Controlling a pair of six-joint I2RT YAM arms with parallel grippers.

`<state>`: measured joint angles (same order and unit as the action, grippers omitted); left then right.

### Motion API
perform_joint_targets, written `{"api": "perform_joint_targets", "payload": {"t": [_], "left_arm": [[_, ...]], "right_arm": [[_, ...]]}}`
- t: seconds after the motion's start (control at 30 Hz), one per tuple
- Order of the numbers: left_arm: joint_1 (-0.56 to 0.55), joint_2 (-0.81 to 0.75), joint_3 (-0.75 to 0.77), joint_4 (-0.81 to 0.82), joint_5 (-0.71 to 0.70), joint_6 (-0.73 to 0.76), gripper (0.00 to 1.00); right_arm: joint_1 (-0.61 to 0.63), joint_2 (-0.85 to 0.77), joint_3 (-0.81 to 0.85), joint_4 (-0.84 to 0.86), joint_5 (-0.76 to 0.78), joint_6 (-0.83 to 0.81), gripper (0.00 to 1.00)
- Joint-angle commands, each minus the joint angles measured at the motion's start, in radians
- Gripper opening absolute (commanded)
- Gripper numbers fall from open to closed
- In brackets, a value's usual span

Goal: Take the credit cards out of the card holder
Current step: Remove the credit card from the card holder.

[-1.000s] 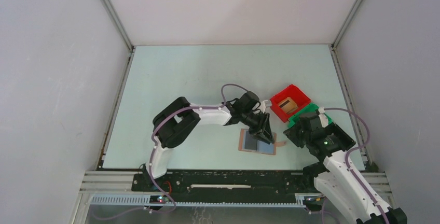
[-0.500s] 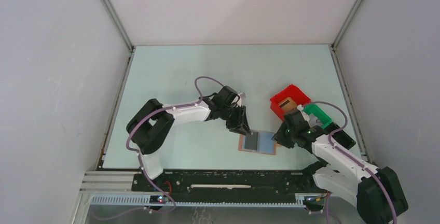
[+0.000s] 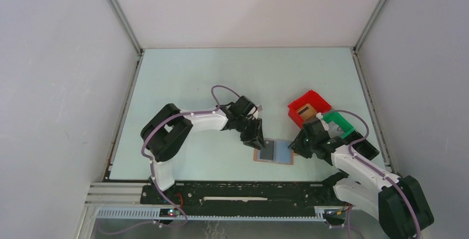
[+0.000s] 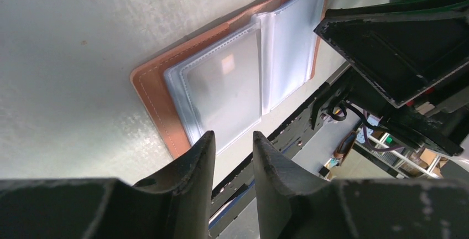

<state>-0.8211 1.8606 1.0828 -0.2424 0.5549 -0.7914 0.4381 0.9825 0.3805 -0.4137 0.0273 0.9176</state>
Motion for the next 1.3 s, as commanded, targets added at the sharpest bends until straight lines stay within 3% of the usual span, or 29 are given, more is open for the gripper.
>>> {"api": "perform_joint_targets", "payload": {"t": [0.0, 0.4, 1.27], "left_arm": [[-0.009, 0.017, 0.02, -0.025, 0.012, 0.04, 0.37], [-0.009, 0.032, 0.036, -0.08, -0.084, 0.064, 0.38], [-0.069, 0.024, 0.138, -0.064, -0.007, 0.086, 0.37]], "right_arm": [[-0.006, 0.024, -0.045, 0.036, -0.017, 0.013, 0.43], [-0.008, 0.018, -0.046, 0.041, -0.017, 0.018, 0.43], [-0.01, 0.012, -0.061, 0.047, -0.017, 0.026, 0.43]]}}
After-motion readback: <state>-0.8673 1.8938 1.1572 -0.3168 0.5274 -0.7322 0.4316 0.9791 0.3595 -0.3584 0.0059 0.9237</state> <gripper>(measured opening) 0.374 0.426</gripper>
